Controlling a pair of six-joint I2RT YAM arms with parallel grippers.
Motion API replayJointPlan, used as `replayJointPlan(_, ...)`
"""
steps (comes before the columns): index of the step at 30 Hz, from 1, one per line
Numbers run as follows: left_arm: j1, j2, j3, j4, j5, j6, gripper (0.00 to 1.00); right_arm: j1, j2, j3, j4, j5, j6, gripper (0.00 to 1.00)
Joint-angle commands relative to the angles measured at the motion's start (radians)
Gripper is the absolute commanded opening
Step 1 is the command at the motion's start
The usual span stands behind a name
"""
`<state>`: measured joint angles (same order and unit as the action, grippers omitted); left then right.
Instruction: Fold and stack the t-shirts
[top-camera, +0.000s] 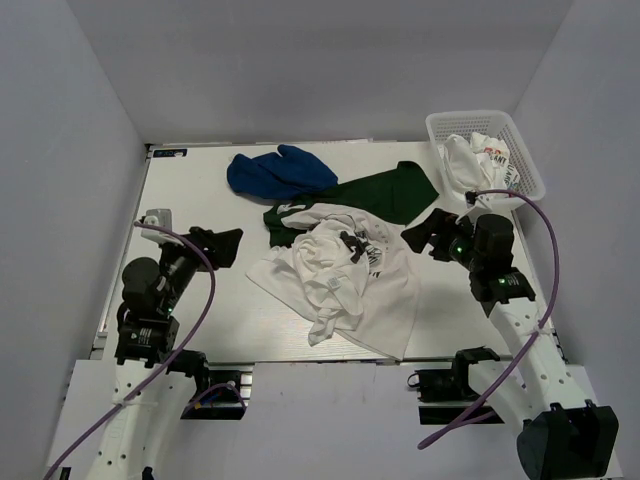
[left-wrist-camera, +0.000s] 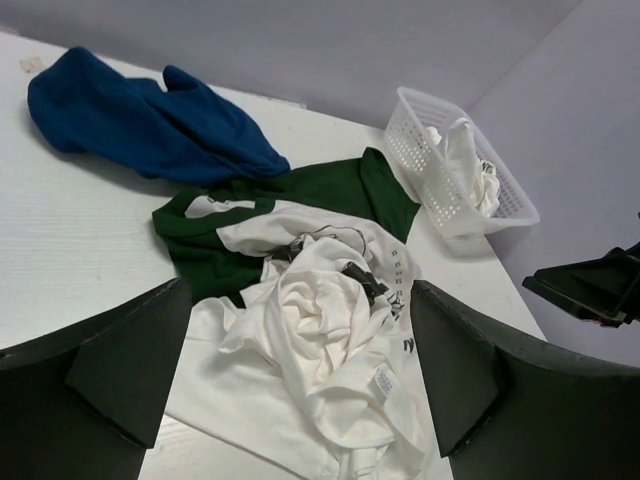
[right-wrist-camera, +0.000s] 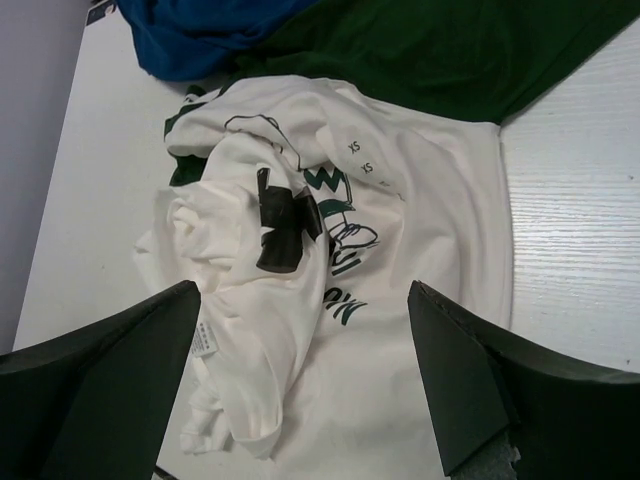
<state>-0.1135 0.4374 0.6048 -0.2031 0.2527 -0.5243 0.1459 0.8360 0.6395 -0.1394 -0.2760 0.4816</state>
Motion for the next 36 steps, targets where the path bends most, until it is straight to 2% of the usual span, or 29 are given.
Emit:
replayJointPlan(1,0.000,0.033,0.039,-0.039,-0.015,-0.016,1.00,0.017,-0.001,0.045,0.011,-0.054,-0.029,0.90)
replayJointPlan(5,0.000,0.076,0.039,-0.048,-0.050,-0.034,1.00,0.072,0.015,0.045,0.073,-0.107,-0.063,0.90)
replayJointPlan(6,0.000,0.087,0.039,-0.048,-0.050,-0.034,1.00,0.096,0.064,0.108,0.051,-0.088,-0.072,0.90)
replayJointPlan(7,0.000,0.096,0.039,-0.058,-0.065,-0.045,1.00,0.144,0.087,0.132,0.023,-0.057,-0.090,0.90)
replayJointPlan(8,0.000,0.107,0.039,-0.058,-0.066,-0.045,1.00,0.253,0.107,0.179,-0.055,-0.031,-0.121,0.90)
replayJointPlan(9,0.000,0.125,0.039,-0.058,-0.066,-0.045,1.00,0.291,0.129,0.196,-0.071,0.097,-0.127,0.90)
replayJointPlan(11,0.000,0.135,0.030,-0.049,-0.066,-0.045,1.00,0.464,0.227,0.249,-0.113,0.229,-0.146,0.90)
replayJointPlan(12,0.000,0.148,0.030,-0.048,-0.066,-0.045,1.00,0.507,0.292,0.262,-0.121,0.318,-0.149,0.90)
replayJointPlan(15,0.000,0.161,0.030,-0.048,-0.087,-0.045,1.00,0.724,0.497,0.370,-0.198,0.484,-0.173,0.90)
replayJointPlan(16,0.000,0.170,0.030,-0.048,-0.099,-0.036,1.00,0.742,0.567,0.414,-0.225,0.553,-0.167,0.90)
replayJointPlan(18,0.000,0.170,0.020,-0.048,-0.110,-0.036,1.00,0.773,0.659,0.427,-0.230,0.598,-0.144,0.90)
replayJointPlan(21,0.000,0.170,0.020,-0.048,-0.119,-0.036,1.00,0.788,0.802,0.443,-0.233,0.615,-0.141,0.90)
replayJointPlan(26,0.000,0.170,0.009,-0.048,-0.131,-0.036,1.00,0.793,0.885,0.451,-0.218,0.737,-0.115,0.90)
replayJointPlan(27,0.000,0.170,0.009,-0.048,-0.132,-0.036,1.00,0.794,0.902,0.457,-0.227,0.736,-0.120,0.84)
replayJointPlan(28,0.000,0.170,0.009,-0.048,-0.141,-0.036,1.00,0.793,0.916,0.465,-0.226,0.738,-0.124,0.52)
replayJointPlan(29,0.000,0.170,0.009,-0.048,-0.141,-0.036,1.00,0.793,0.922,0.468,-0.232,0.761,-0.100,0.35)
replayJointPlan(30,0.000,0.170,0.009,-0.048,-0.150,-0.036,1.00,0.794,0.923,0.468,-0.232,0.770,-0.103,0.00)
replayJointPlan(32,0.000,0.170,0.009,-0.048,-0.150,-0.036,1.00,0.788,0.913,0.512,-0.238,0.695,-0.158,0.00)
replayJointPlan(36,0.000,0.170,0.009,-0.058,-0.150,-0.036,1.00,0.784,0.835,0.601,-0.227,0.767,-0.161,0.00)
